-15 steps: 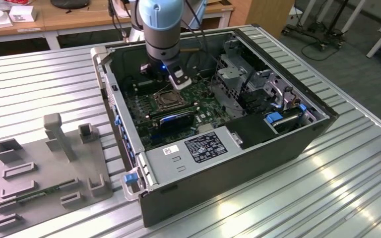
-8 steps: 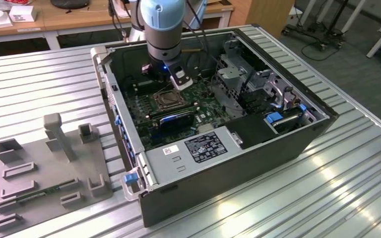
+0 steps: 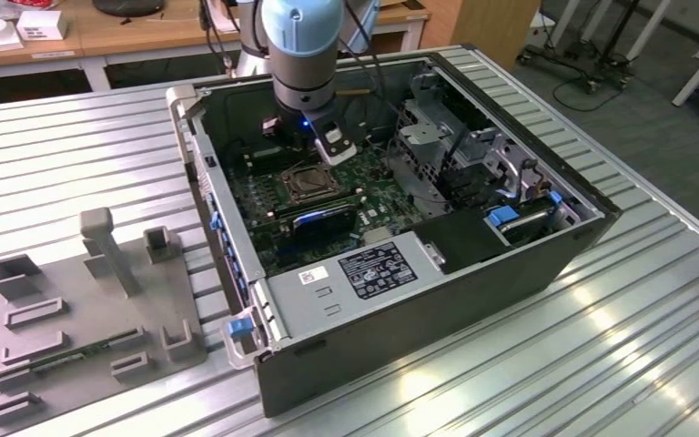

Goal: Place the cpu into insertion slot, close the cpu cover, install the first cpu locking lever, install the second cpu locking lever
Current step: 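Install the first cpu locking lever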

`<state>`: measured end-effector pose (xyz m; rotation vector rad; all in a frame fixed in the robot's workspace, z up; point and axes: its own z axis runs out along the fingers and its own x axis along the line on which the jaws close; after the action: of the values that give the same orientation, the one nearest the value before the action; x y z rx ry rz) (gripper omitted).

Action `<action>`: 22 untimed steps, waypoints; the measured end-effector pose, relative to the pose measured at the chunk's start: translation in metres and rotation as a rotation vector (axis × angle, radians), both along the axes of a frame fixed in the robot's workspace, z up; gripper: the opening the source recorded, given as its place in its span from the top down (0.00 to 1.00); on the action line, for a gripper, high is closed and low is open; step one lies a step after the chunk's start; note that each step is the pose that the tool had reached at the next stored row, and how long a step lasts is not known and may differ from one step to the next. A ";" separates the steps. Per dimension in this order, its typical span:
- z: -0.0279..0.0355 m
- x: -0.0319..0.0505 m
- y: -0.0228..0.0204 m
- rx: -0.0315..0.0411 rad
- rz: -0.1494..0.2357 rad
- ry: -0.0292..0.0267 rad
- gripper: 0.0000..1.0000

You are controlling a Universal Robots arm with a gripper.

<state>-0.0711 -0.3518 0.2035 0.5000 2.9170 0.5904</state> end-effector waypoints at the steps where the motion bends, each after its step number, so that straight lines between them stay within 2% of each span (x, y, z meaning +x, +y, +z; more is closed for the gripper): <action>1: 0.0000 0.0000 0.0002 0.0000 0.000 0.0000 0.89; 12: -0.0001 -0.0050 0.0024 0.0001 -0.014 -0.0021 0.89; 22: -0.0014 -0.0053 0.0036 0.0002 -0.019 -0.0027 0.89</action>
<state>-0.0764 -0.3482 0.2021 0.5257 2.9064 0.5885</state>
